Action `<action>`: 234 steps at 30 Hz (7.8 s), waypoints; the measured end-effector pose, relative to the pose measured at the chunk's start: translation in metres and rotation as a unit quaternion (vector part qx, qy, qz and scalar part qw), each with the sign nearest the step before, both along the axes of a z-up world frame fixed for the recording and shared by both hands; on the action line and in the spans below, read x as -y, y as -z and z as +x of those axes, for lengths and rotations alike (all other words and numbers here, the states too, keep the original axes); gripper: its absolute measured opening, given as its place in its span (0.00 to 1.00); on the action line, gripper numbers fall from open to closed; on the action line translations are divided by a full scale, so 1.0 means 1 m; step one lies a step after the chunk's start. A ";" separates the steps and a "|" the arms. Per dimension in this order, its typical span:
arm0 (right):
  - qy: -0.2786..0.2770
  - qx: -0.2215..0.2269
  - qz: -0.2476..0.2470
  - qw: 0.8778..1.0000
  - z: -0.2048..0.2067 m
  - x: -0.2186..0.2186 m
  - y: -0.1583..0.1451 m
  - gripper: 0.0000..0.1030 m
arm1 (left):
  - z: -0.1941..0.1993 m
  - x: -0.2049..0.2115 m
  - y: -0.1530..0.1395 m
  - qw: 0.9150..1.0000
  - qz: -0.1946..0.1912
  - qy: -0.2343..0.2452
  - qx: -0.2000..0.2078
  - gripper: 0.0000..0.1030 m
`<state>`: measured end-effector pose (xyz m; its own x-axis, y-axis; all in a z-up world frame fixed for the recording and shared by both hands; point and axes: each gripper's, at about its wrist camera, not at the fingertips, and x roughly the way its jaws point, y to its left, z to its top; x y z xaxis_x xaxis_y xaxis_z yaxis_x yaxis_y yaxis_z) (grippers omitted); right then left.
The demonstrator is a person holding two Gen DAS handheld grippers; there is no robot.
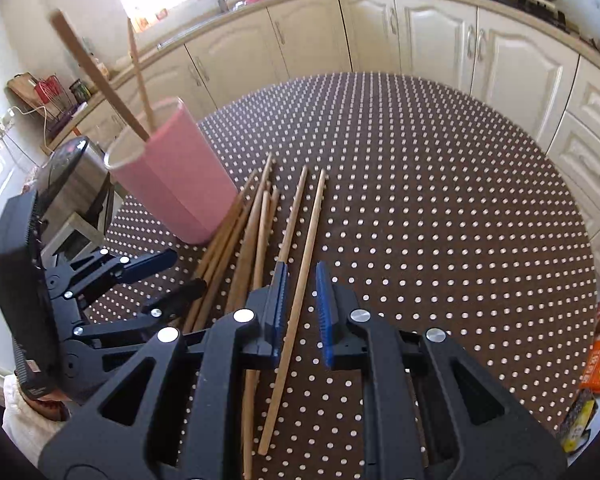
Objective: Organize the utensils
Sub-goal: 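Lower the right gripper to the chopstick pile and close on one chopstick, then lift the chopstick upright with the right gripper over the pink cup, then lower the chopstick into the pink cup and open the right gripper, then move the open right gripper back down to the chopstick pile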
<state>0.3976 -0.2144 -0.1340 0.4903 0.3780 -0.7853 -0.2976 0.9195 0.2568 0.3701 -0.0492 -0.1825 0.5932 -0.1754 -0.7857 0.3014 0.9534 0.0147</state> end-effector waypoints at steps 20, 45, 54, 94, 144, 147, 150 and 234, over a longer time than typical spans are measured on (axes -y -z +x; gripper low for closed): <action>-0.005 -0.059 -0.061 0.996 0.053 -0.053 0.029 0.15 | 0.012 -0.018 -0.001 0.998 -0.051 0.001 -0.034 0.17; -0.034 -0.082 -0.097 0.991 0.047 -0.053 0.030 0.06 | 0.013 0.018 -0.006 0.997 -0.039 -0.009 -0.065 0.06; -0.042 -0.096 -0.092 0.990 0.008 -0.022 0.031 0.06 | -0.015 0.055 -0.003 0.996 -0.050 0.001 -0.072 0.06; -0.027 -0.037 -0.060 0.997 0.006 -0.006 -0.012 0.06 | 0.023 0.040 -0.029 0.996 -0.075 -0.011 -0.044 0.06; 0.004 0.218 0.106 0.970 0.026 -0.056 -0.181 0.06 | -0.026 -0.079 -0.216 0.899 -0.210 -0.127 0.363 0.06; 0.005 0.230 0.105 0.967 0.031 -0.061 -0.183 0.06 | -0.017 -0.077 -0.218 0.895 -0.201 -0.132 0.374 0.06; 0.000 0.234 0.101 0.967 0.036 -0.068 -0.178 0.06 | -0.007 -0.075 -0.212 0.899 -0.195 -0.130 0.371 0.06; 0.061 0.089 0.062 0.992 -0.040 0.034 -0.052 0.50 | -0.071 -0.028 -0.051 0.983 -0.164 -0.058 0.054 0.53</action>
